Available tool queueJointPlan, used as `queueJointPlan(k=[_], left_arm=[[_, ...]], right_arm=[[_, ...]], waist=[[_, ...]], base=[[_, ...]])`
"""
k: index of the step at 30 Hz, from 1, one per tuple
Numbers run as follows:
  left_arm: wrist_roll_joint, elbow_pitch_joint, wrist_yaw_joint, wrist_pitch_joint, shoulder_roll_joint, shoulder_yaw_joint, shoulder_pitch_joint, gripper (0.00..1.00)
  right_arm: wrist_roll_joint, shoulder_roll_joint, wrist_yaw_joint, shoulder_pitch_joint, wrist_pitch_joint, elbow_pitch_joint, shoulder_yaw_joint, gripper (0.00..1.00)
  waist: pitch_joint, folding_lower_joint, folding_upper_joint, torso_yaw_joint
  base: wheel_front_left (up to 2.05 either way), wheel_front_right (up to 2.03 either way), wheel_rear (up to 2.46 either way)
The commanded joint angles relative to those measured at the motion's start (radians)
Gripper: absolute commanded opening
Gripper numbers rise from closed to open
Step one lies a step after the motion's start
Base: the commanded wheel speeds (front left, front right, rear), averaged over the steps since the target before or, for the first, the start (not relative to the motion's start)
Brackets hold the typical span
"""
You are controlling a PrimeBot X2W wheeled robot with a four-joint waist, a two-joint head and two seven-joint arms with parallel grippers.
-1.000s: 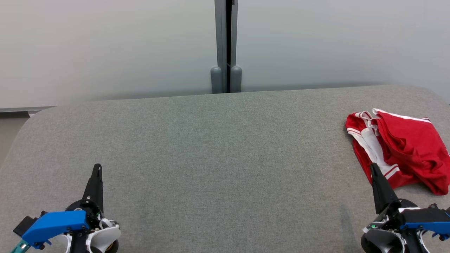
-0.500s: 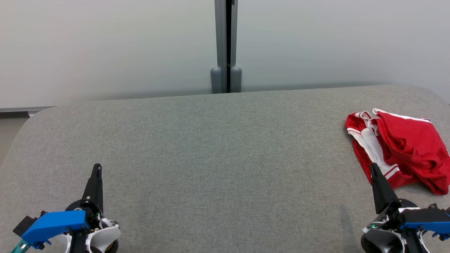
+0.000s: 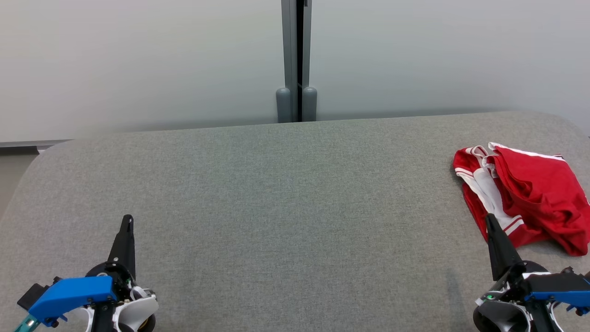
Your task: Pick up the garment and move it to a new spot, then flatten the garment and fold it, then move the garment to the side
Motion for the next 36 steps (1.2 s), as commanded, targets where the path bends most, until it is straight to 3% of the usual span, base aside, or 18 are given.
queueJointPlan(k=[1,36], left_arm=[[0.003,0.001,-0.005,0.002,-0.001,0.003,-0.010,0.00],[0.006,0.001,-0.005,0.005,-0.003,0.005,-0.010,0.00]], right_arm=[[0.002,-0.004,0.000,-0.015,0.002,0.002,-0.002,0.00],[0.002,-0.004,0.000,-0.014,0.002,0.002,-0.001,0.00]], waist=[[0.000,0.0000,0.0000,0.000],[0.000,0.0000,0.0000,0.000]], base=[[0.00,0.00,0.00],[0.00,0.00,0.00]])
